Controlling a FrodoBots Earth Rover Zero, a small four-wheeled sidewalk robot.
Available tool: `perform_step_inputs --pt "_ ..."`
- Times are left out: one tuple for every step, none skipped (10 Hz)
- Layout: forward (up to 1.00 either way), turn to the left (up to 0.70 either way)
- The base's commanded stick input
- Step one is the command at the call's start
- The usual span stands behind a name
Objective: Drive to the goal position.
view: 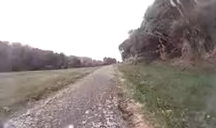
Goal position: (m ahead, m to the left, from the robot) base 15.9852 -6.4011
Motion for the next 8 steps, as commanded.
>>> perform_step_inputs --pt "0.60 0.00" --pt "0.60 0.00" --pt "0.60 0.00" --pt "0.60 0.00" --pt "0.60 0.00" --pt "0.60 0.00" --pt "0.60 0.09" --pt "0.60 0.15"
